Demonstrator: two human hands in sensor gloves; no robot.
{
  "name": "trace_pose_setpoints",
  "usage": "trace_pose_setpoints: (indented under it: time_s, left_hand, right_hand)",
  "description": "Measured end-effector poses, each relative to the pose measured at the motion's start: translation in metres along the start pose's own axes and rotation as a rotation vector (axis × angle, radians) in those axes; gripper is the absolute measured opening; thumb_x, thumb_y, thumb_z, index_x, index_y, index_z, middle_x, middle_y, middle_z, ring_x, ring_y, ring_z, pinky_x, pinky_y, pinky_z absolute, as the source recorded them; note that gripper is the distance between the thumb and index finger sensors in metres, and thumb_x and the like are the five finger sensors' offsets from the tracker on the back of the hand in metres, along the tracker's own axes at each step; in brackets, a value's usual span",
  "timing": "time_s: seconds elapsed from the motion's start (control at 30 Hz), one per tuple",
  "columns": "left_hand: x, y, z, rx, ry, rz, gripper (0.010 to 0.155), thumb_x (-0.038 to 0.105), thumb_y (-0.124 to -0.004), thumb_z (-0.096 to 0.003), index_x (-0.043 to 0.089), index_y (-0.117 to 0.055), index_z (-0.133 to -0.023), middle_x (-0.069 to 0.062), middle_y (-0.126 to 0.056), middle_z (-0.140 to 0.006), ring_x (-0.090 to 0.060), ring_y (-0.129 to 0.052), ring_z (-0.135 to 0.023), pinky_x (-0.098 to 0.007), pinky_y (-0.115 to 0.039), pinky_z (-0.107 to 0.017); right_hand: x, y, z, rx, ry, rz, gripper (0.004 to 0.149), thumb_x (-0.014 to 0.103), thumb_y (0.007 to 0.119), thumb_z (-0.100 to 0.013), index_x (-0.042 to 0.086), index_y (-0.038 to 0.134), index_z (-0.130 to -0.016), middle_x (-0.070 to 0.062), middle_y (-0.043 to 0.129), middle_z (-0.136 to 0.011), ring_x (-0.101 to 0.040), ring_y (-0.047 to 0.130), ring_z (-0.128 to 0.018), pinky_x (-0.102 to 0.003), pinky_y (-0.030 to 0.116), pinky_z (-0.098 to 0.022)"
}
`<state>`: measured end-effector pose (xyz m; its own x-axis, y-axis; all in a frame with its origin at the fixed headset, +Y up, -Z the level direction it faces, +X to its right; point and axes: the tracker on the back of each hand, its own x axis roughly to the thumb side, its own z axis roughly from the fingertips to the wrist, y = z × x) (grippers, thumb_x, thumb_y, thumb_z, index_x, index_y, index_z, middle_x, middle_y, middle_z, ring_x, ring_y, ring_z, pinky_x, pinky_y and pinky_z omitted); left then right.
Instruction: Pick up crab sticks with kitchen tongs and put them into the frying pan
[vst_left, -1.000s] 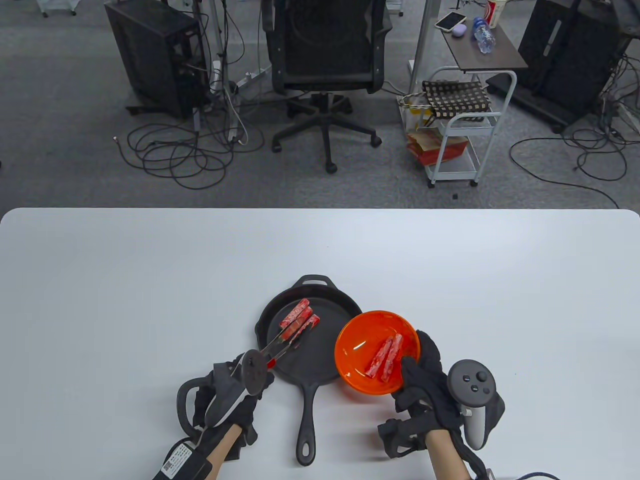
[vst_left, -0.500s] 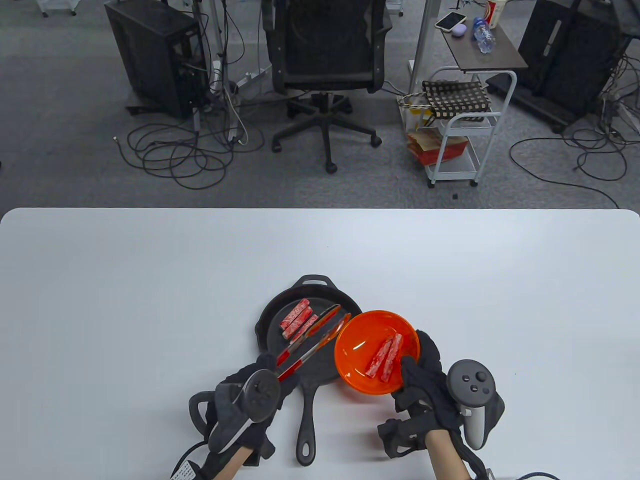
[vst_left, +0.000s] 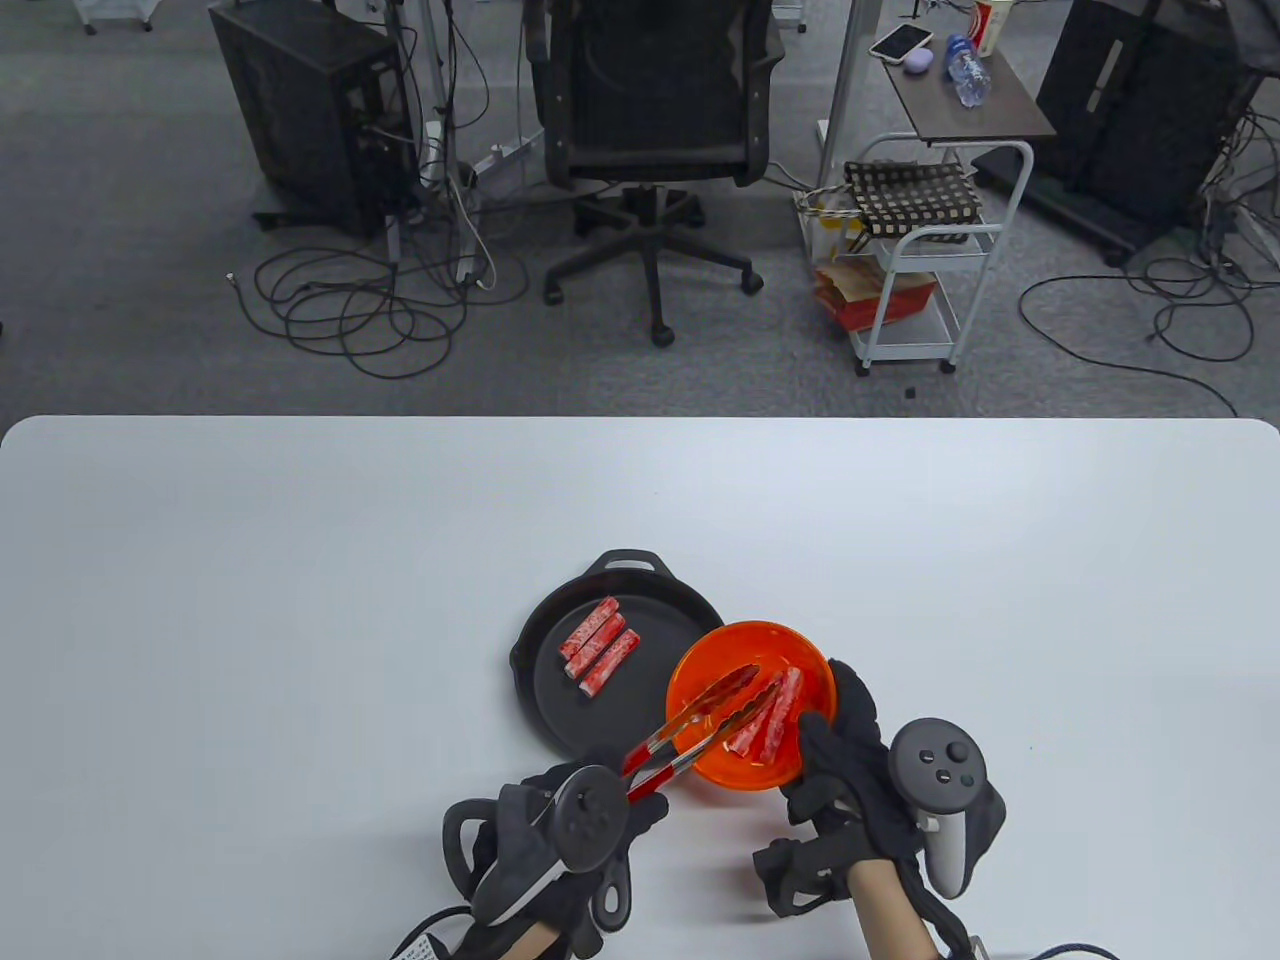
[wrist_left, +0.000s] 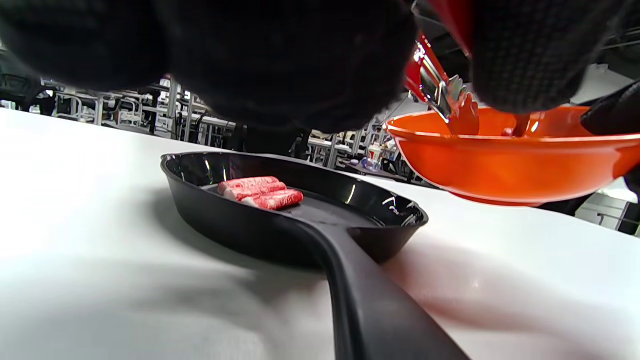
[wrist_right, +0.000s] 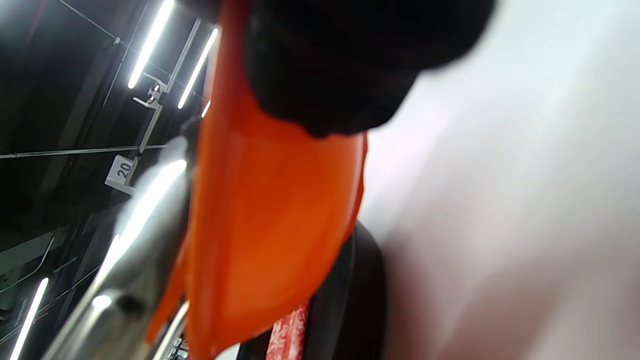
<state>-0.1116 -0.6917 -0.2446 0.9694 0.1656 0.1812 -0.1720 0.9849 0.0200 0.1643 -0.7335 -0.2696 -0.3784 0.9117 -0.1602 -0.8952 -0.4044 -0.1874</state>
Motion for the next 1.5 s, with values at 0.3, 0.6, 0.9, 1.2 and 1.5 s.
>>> trace_pose_setpoints:
  time_s: [0.3,0.6,0.9,1.2,1.5]
  left_hand:
    - [0.003,-0.002,0.001,-0.026,-0.004,-0.009,0.077,0.074,-0.084,-0.0372,0.014,-0.089,-0.085,0.007,-0.106,-0.043,-0.009,-0.104,-0.011,-0.039,-0.091,-0.018]
    - [0.005,-0.002,0.002,-0.034,-0.005,-0.06,0.076,0.074,-0.084,-0.0375,0.013,-0.091,-0.084,0.007,-0.106,-0.041,-0.009,-0.103,-0.01,-0.039,-0.091,-0.018]
    - [0.004,-0.001,0.002,-0.021,-0.006,-0.057,0.074,0.073,-0.085,-0.0368,0.015,-0.091,-0.083,0.009,-0.106,-0.04,-0.01,-0.103,-0.011,-0.039,-0.09,-0.019]
    - [0.003,0.0,0.002,0.009,-0.013,-0.069,0.073,0.072,-0.085,-0.0362,0.016,-0.092,-0.083,0.009,-0.106,-0.04,-0.01,-0.103,-0.011,-0.039,-0.09,-0.02]
    - [-0.007,0.012,0.003,0.062,0.003,-0.02,0.073,0.072,-0.085,-0.0364,0.016,-0.092,-0.083,0.009,-0.106,-0.04,-0.01,-0.103,-0.011,-0.039,-0.09,-0.02]
  right_hand:
    - [0.0,0.0,0.0,0.0,-0.005,-0.003,0.062,0.019,0.065,-0.057,0.004,0.041,-0.112,-0.031,0.065,-0.1,-0.023,0.097,-0.023,-0.013,0.092,-0.004]
    - [0.0,0.001,0.0,-0.01,-0.019,0.026,0.061,0.019,0.065,-0.057,0.004,0.042,-0.112,-0.031,0.065,-0.1,-0.024,0.097,-0.023,-0.013,0.092,-0.004]
    - [0.0,0.002,0.0,-0.013,-0.017,0.023,0.062,0.019,0.065,-0.057,0.004,0.042,-0.112,-0.031,0.065,-0.1,-0.024,0.097,-0.023,-0.013,0.092,-0.004]
    - [0.0,0.001,0.0,-0.013,-0.012,0.014,0.061,0.019,0.065,-0.057,0.004,0.041,-0.112,-0.031,0.065,-0.1,-0.024,0.097,-0.023,-0.013,0.092,-0.004]
    - [-0.001,-0.002,0.0,-0.018,-0.001,-0.011,0.061,0.019,0.065,-0.057,0.004,0.041,-0.112,-0.031,0.065,-0.1,-0.024,0.097,-0.023,-0.014,0.092,-0.004]
